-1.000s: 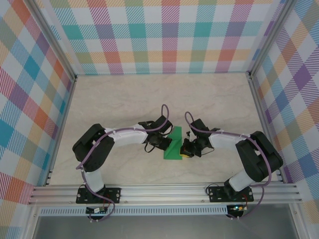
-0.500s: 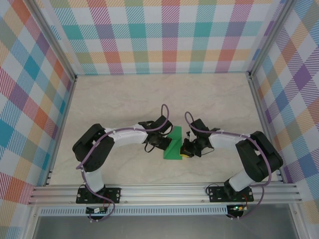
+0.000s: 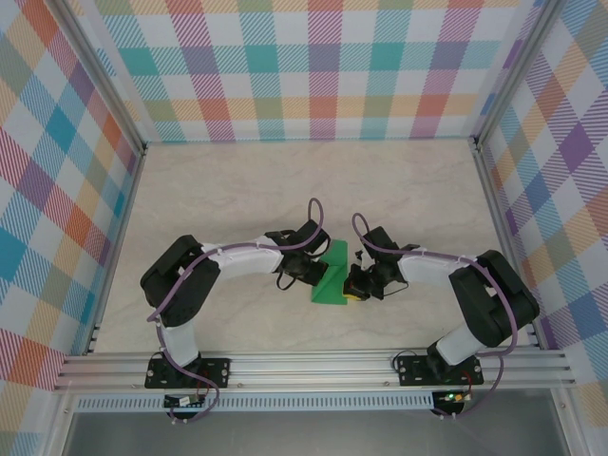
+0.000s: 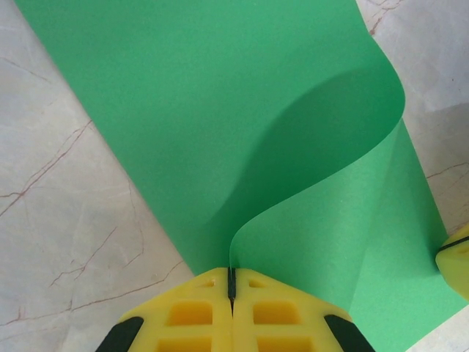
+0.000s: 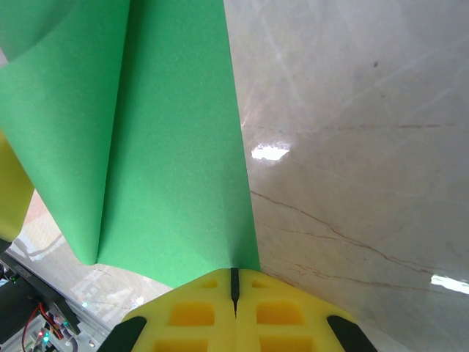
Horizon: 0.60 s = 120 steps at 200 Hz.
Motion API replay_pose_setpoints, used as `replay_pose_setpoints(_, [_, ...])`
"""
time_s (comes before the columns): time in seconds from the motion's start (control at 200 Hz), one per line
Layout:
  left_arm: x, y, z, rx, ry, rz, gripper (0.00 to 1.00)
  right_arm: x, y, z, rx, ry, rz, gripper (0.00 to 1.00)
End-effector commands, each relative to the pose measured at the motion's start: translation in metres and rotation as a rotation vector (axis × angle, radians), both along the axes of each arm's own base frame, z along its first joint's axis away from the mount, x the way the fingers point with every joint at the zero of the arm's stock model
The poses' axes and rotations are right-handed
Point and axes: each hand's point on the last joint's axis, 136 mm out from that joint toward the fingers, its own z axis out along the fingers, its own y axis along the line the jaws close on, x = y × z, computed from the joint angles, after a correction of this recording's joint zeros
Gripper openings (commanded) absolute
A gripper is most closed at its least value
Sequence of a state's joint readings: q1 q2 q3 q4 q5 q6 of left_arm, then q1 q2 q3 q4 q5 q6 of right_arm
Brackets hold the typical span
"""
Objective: Fold a paper plane with a square sheet of paper (fold left side to right side)
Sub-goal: Fold the triangle a second time at the center of the table.
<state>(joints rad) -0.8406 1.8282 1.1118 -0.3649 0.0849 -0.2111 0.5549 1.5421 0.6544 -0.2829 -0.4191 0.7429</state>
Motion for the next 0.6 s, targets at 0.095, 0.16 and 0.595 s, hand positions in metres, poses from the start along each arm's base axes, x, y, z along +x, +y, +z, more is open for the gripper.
replay_pose_setpoints(0.095, [0.004, 0.003, -0.005, 0.022, 0.007, -0.006, 0.0, -0.006, -0.006, -0.008, -0.051, 0.02, 0.019, 0.03])
replay_pose_setpoints(0.16, [0.003, 0.005, -0.007, 0.028, 0.01, -0.006, 0.0, -0.006, -0.006, -0.008, -0.051, 0.019, 0.021, 0.03])
replay_pose_setpoints(0.595, [-0.002, 0.01, -0.014, 0.049, 0.03, -0.006, 0.0, -0.002, -0.003, -0.004, -0.04, 0.006, 0.021, 0.04])
